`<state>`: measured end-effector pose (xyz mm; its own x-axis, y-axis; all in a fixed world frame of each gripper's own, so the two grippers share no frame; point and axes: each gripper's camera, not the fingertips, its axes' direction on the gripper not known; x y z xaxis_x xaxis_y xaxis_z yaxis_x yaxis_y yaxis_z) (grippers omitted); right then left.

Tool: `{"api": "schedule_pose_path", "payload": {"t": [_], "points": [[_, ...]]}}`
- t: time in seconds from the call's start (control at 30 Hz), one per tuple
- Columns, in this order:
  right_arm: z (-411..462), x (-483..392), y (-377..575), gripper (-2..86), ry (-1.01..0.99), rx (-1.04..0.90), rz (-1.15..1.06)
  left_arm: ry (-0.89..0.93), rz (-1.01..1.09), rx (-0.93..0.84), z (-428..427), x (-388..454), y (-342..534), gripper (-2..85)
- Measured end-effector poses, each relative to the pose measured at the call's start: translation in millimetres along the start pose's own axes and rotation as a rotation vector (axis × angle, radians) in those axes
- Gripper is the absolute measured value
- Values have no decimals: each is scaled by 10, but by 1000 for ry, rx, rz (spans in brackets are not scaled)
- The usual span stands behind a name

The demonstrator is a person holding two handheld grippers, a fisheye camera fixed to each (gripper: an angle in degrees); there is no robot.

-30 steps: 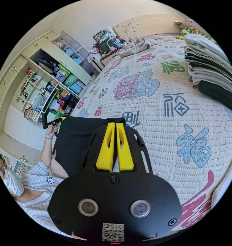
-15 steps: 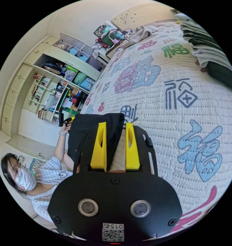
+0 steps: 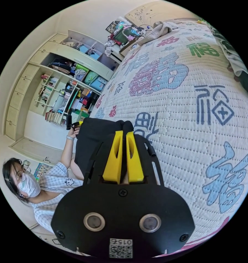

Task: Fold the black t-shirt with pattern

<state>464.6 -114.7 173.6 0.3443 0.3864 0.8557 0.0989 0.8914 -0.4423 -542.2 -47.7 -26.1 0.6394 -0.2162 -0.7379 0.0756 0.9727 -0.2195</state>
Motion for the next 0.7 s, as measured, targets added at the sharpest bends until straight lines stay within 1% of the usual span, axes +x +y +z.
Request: {"api": "schedule_pose_path", "payload": {"t": [0.07, 0.1, 0.2, 0.33, 0.4, 0.5, 0.7], "points": [[10, -25, 12, 4, 13, 9, -2, -39, -15, -1, 22, 0, -3, 55], [1, -53, 16, 4, 24, 20, -4, 15, -10, 1, 38, -7, -6, 33], [-87, -179, 34, 2, 23, 64, -37, 69, 10, 58, -19, 42, 4, 10], [-164, -394, 32, 0, 61, 94, -96, 43, 68, 81, -63, 175, 6, 7], [-160, -541, 8, -2, 122, 116, -125, 30, 102, 99, -46, 256, -16, 6], [-98, -655, -21, -3, 181, 153, -136, 23, 127, 130, 31, 310, -37, 5], [96, -761, -7, -4, 231, 222, -124, -2, 123, 181, 310, 295, -5, 4]]}}
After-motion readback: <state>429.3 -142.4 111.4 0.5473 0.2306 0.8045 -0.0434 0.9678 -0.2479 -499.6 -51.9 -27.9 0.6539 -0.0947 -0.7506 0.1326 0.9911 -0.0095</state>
